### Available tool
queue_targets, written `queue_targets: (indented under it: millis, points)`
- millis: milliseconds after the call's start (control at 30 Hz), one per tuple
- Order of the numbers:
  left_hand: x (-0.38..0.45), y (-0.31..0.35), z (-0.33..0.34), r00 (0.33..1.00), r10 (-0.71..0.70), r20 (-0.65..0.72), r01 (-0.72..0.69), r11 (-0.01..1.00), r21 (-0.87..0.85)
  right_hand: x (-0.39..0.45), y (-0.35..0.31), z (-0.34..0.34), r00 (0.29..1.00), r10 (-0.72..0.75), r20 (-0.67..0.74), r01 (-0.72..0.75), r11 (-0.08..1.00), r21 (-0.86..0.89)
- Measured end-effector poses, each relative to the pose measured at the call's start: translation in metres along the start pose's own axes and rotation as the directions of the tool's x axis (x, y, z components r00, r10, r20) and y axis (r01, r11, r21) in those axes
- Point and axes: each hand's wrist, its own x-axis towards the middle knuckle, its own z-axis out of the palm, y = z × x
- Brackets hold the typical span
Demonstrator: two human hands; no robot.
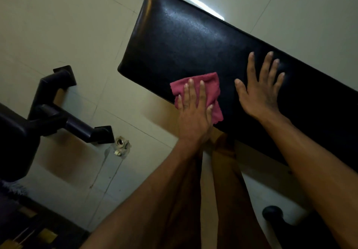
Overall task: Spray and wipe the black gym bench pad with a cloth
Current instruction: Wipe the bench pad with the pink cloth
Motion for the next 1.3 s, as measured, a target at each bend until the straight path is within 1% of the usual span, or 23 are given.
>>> queue_targets:
  millis: [67,167,233,333,367,400,433,467,500,533,567,667,767,800,833,900,967,1000,1067,1133,1233,1267,1300]
  points:
    - [0.012,-0.018,-0.01,0.999,0.012,-0.046,-0.011,1.0,0.02,-0.001,0.006,-0.001,1.0,-0.023,-0.009,0.023,1.0,-0.021]
    - [0.044,-0.032,-0.033,0.983,-0.124,-0.137,0.121,0.992,-0.032,-0.003,0.011,-0.002,0.998,-0.056,-0.009,0.055,0.998,-0.018]
    - [0.057,-0.027,-0.041,0.961,-0.221,-0.167,0.206,0.974,-0.098,-0.003,0.013,-0.004,0.998,-0.068,-0.013,0.068,0.998,0.014]
    - [0.046,-0.006,-0.033,0.953,-0.245,-0.176,0.226,0.966,-0.122,-0.006,0.018,-0.009,0.994,-0.09,-0.058,0.096,0.989,0.111]
    - [0.037,0.003,-0.028,0.965,-0.211,-0.158,0.196,0.975,-0.106,-0.008,0.021,-0.01,0.992,-0.101,-0.078,0.112,0.982,0.155]
    - [0.028,0.012,-0.021,0.983,-0.141,-0.12,0.132,0.988,-0.079,-0.01,0.025,-0.012,0.989,-0.107,-0.099,0.126,0.97,0.207]
    - [0.019,0.022,-0.013,0.997,-0.038,-0.061,0.035,0.999,-0.041,-0.013,0.029,-0.013,0.987,-0.105,-0.119,0.134,0.955,0.264]
    - [0.01,0.032,-0.005,0.996,0.084,0.009,-0.084,0.996,-0.001,-0.017,0.033,-0.015,0.986,-0.093,-0.135,0.132,0.938,0.319]
    - [0.003,0.041,0.004,0.977,0.199,0.078,-0.202,0.979,0.031,-0.021,0.037,-0.018,0.986,-0.071,-0.151,0.122,0.925,0.36]
    - [-0.002,0.049,0.011,0.951,0.281,0.131,-0.289,0.956,0.045,-0.025,0.042,-0.02,0.985,-0.048,-0.166,0.109,0.919,0.38]
    - [-0.006,0.055,0.017,0.933,0.32,0.163,-0.331,0.943,0.046,-0.03,0.046,-0.023,0.983,-0.027,-0.183,0.097,0.918,0.385]
    - [-0.007,0.055,0.017,0.923,0.337,0.187,-0.352,0.935,0.051,-0.044,0.057,-0.026,0.975,0.017,-0.222,0.069,0.924,0.375]
    - [-0.003,0.038,-0.003,0.888,0.431,0.158,-0.439,0.898,0.018,-0.058,0.054,-0.021,0.96,0.003,-0.281,0.088,0.947,0.311]
    - [-0.002,0.029,-0.012,0.887,0.449,0.109,-0.451,0.892,0.001,-0.064,0.048,-0.018,0.951,-0.027,-0.309,0.115,0.956,0.268]
    - [0.0,0.019,-0.021,0.902,0.429,0.043,-0.429,0.903,-0.017,-0.068,0.04,-0.013,0.942,-0.077,-0.326,0.151,0.966,0.21]
    - [0.006,-0.004,-0.037,0.958,0.274,-0.081,-0.279,0.959,-0.058,-0.073,0.021,0.0,0.937,-0.216,-0.276,0.237,0.97,0.045]
    - [0.016,-0.024,-0.05,0.982,0.115,-0.147,-0.126,0.989,-0.072,-0.067,0.002,0.019,0.928,-0.342,-0.147,0.324,0.937,-0.132]
    - [0.022,-0.031,-0.054,0.985,0.088,-0.149,-0.098,0.994,-0.056,-0.061,-0.005,0.029,0.922,-0.376,-0.09,0.353,0.915,-0.197]
    - [0.033,-0.038,-0.056,0.986,0.136,-0.093,-0.135,0.991,0.016,-0.051,-0.013,0.046,0.92,-0.392,-0.028,0.368,0.884,-0.287]
    - [0.039,-0.039,-0.052,0.982,0.188,-0.027,-0.185,0.979,0.081,-0.045,-0.008,0.053,0.915,-0.403,-0.004,0.379,0.864,-0.332]
    - [0.04,-0.036,-0.047,0.987,0.162,-0.008,-0.161,0.984,0.081,-0.05,0.012,0.048,0.895,-0.446,0.022,0.422,0.828,-0.368]
    - [0.039,-0.035,-0.046,0.988,0.154,-0.013,-0.152,0.985,0.078,-0.053,0.019,0.045,0.909,-0.417,0.006,0.39,0.844,-0.368]
    - [0.039,-0.034,-0.047,0.989,0.145,-0.016,-0.144,0.987,0.072,-0.058,0.026,0.043,0.941,-0.337,-0.034,0.303,0.884,-0.356]
